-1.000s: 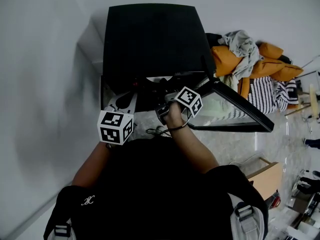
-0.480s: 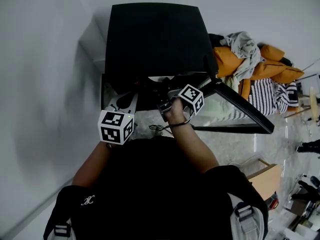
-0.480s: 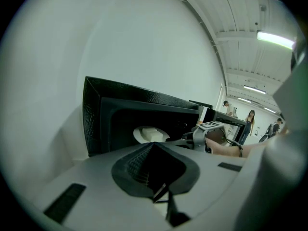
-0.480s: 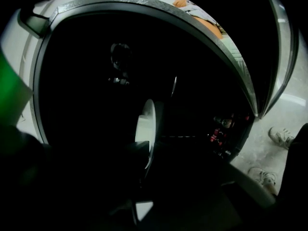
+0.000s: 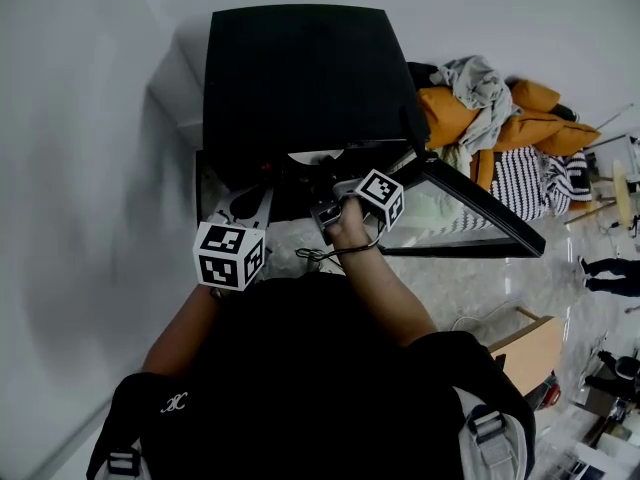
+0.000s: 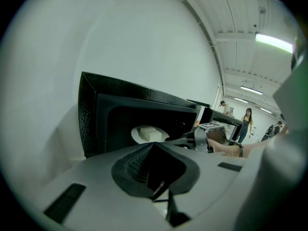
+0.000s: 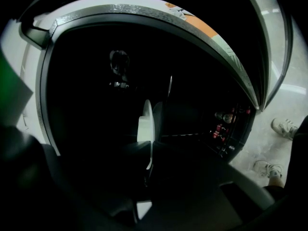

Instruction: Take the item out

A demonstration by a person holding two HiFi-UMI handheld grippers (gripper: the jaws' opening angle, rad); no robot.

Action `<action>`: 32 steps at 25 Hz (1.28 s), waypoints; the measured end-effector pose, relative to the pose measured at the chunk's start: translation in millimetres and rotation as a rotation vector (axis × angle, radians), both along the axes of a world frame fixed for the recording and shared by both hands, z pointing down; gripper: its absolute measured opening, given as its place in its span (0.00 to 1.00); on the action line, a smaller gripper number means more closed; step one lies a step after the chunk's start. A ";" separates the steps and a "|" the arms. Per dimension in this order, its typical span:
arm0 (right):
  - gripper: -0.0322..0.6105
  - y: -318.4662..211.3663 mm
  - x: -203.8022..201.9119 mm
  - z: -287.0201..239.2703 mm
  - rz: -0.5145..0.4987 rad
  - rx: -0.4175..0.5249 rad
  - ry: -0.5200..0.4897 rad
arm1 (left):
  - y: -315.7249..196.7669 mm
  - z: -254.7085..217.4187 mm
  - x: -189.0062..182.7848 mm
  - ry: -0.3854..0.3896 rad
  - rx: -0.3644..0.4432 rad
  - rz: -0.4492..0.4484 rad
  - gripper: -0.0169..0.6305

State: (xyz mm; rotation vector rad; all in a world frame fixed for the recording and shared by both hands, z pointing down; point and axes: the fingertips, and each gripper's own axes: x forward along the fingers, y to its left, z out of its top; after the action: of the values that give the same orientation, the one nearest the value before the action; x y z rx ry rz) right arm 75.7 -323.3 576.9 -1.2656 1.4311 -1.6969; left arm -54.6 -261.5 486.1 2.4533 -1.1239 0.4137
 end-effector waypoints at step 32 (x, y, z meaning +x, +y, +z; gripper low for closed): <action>0.10 5.8 -0.9 9.5 0.036 -0.029 0.012 | -7.7 12.5 -4.6 0.033 -0.033 0.029 0.04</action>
State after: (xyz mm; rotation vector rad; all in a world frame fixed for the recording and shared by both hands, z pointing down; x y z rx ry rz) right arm 74.8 -317.5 586.4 -1.3118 1.3869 -1.6950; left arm -59.2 -269.2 498.6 2.4419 -1.0605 0.3956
